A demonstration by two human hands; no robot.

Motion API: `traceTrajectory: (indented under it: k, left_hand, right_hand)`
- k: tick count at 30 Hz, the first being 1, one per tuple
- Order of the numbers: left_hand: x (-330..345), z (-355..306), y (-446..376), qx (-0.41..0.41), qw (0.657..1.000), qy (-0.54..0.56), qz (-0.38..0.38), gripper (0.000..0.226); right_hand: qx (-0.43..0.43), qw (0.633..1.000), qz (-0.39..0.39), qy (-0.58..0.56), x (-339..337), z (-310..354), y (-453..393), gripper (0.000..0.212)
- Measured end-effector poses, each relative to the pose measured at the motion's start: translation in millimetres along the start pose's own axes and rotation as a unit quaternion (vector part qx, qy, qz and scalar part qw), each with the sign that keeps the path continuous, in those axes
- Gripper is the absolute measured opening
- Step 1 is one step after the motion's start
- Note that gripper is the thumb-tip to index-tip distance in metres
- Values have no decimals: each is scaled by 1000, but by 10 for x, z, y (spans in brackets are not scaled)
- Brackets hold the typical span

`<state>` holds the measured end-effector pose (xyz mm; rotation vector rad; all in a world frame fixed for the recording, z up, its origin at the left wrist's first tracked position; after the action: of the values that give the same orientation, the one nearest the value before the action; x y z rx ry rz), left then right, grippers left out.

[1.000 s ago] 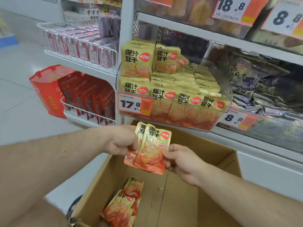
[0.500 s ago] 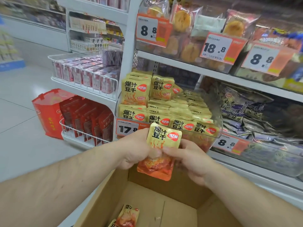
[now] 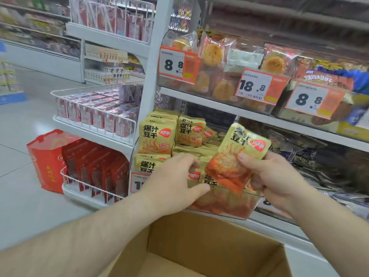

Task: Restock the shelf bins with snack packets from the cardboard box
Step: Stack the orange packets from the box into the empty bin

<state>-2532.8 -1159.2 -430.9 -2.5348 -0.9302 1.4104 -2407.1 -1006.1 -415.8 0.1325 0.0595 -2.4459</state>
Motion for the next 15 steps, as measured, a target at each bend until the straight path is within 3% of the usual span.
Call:
traceTrajectory:
  k: [3,5,9,12,15]
  left_hand:
    - [130,-94,-177,95,973,-211,10,68]
    - [234,-53,-344,92,954,-284,34,88]
    - [444,209,-660,22,928,-347,136,129]
    - [539,287,-772,3,915,-363,178,135]
    - [571,286,-790,9,919,-354,171,133]
  right_hand:
    - [-52,997,-41,32,-85,182,-188,13]
    - [-87,994,-54,45,-50,267,-290,13]
    - [-143,984,-73,81,18,398,-446,22]
    - [-164,978,-76,106,47,463,-553,23]
    - [-152,980,-77,105,33,472,-663,22]
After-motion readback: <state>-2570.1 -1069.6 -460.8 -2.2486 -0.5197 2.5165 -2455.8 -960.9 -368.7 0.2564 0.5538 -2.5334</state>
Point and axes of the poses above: each hand's wrist, its own y-axis away from the middle knuckle, its own x-axis out of the palm, z = x × y, the point moved 8 cm from there along -y, towards the middle knuckle, and after that the axes turned 2 degrees about -x, right-handed, at the moved point
